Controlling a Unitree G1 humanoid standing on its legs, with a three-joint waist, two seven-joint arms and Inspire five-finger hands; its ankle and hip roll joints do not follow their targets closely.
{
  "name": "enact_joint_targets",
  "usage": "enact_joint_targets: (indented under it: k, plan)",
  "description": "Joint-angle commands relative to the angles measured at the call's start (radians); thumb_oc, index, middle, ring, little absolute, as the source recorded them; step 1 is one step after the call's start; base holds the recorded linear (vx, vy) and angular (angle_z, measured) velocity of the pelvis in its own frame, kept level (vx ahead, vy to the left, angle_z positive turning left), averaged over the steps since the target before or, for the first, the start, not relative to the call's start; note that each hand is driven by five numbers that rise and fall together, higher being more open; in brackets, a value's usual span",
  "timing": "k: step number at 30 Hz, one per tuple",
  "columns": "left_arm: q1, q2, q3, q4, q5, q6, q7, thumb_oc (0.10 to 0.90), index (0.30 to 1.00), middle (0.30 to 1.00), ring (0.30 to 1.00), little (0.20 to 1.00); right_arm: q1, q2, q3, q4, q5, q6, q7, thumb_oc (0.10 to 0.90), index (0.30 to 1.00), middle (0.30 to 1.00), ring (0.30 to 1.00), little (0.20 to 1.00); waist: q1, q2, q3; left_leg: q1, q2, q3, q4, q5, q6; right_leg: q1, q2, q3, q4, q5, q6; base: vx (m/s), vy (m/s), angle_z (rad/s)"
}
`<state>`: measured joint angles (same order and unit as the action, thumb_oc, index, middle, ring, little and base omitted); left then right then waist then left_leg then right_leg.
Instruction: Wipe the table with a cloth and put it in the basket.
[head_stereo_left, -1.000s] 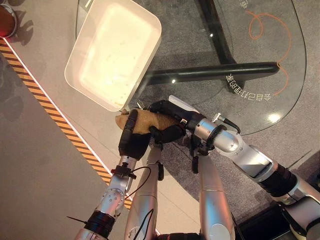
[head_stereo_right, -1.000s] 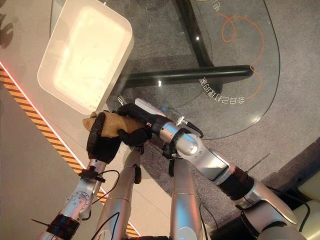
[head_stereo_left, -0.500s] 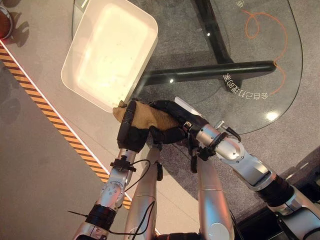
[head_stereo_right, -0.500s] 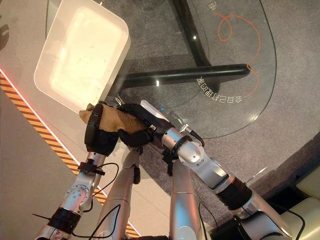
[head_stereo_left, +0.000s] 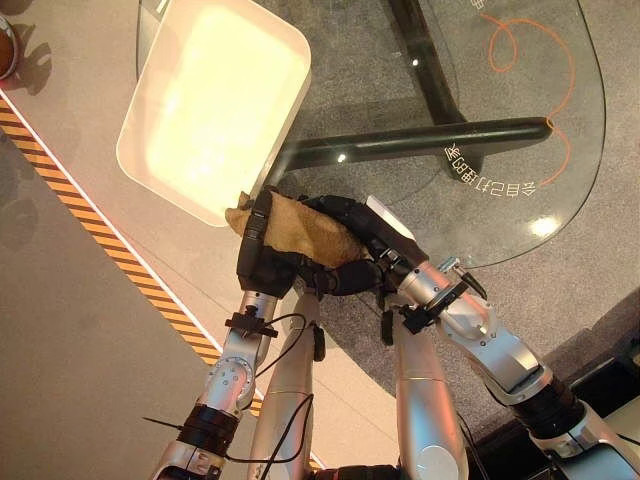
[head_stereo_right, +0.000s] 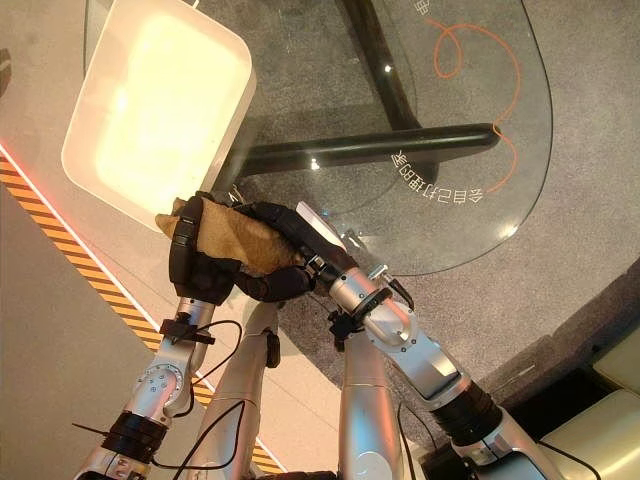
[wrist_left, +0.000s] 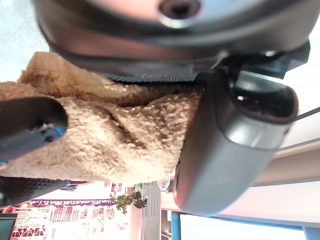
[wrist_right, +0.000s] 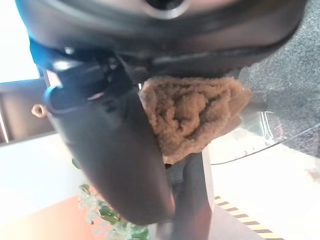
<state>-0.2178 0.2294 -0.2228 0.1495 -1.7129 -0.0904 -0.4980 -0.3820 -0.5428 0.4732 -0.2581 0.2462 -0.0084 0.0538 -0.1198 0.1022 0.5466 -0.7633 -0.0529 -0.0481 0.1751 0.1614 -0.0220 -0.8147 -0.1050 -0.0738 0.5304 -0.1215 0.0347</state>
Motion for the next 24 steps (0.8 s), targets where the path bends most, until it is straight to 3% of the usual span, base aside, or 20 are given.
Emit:
enact_joint_targets:
  k: [1,24]
  plan:
    - [0.069,-0.023,0.106,-0.185,-0.06,0.008,-0.186,0.1,0.3,0.3,0.3,0.2,-0.021,0.07,-0.192,-0.147,0.114,-0.178,-0.09,0.8,0.9,0.9,0.9,0.9,0.001,-0.003,-0.027,0.015,-0.023,0.05,0.1,-0.112,0.024,0.018,0.059,0.115,-0.205,0.16,0.038,0.0,0.0,0.0]
    - [0.079,-0.041,0.119,-0.203,-0.056,0.004,-0.185,0.1,0.3,0.3,0.3,0.2,0.013,0.091,-0.227,-0.153,0.139,-0.207,-0.086,0.8,0.9,0.9,0.9,0.9,-0.004,0.002,-0.027,0.007,-0.014,0.059,0.095,-0.11,0.02,0.012,0.044,0.109,-0.215,0.162,0.04,0.0,0.0,0.0]
